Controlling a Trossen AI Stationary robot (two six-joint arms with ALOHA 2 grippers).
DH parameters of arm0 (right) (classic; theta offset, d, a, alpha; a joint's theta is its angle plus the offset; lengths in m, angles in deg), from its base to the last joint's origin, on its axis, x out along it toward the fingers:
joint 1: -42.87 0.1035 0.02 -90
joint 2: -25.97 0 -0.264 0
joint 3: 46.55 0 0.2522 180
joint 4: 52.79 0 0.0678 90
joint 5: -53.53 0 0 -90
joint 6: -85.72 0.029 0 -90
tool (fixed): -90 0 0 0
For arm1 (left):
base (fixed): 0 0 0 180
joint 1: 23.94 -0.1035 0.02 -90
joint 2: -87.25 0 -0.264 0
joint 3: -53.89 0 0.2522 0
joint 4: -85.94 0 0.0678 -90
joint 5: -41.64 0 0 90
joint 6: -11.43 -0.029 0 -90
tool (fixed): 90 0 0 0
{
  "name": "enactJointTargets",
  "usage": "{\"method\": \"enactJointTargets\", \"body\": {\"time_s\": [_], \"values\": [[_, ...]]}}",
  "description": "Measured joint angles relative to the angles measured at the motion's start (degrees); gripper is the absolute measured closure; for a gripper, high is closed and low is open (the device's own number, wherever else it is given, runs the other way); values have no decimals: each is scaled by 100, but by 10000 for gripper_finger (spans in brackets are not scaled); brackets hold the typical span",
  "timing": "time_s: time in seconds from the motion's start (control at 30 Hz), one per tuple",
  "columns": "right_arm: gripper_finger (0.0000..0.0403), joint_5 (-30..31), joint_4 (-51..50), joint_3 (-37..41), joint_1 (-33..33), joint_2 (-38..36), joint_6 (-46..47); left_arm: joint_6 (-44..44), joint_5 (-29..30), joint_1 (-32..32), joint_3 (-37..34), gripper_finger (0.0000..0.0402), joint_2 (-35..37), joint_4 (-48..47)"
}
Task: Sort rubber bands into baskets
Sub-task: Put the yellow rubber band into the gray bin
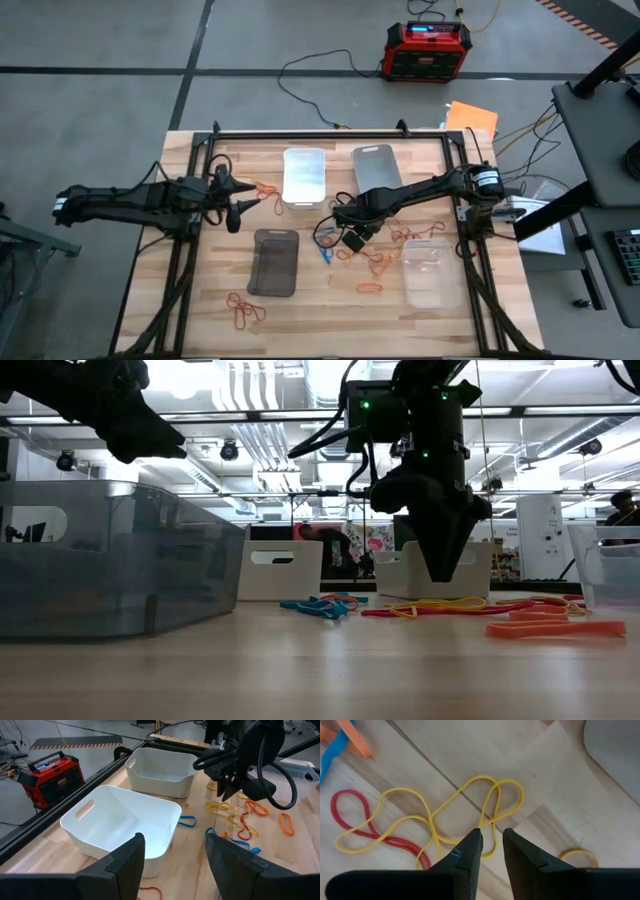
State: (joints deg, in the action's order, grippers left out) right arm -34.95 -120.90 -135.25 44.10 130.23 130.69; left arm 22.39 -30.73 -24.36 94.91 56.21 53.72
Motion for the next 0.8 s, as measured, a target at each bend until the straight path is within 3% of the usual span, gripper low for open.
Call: {"method": "enactJointTargets", "body": {"time_s": [0.27, 0.5, 0.67, 0.8], "values": [[266, 59, 324, 33, 0, 161, -197, 0, 2, 0, -2, 208, 0, 0], [255, 151, 387, 57, 0, 465, -267, 0, 2, 0, -4, 208, -1, 0], [279, 135, 475, 38, 2, 612, -402, 0, 2, 0, -7, 208, -19, 4], [339, 125, 477, 46, 0, 600, -442, 0, 2, 0, -9, 208, -37, 2]]}}
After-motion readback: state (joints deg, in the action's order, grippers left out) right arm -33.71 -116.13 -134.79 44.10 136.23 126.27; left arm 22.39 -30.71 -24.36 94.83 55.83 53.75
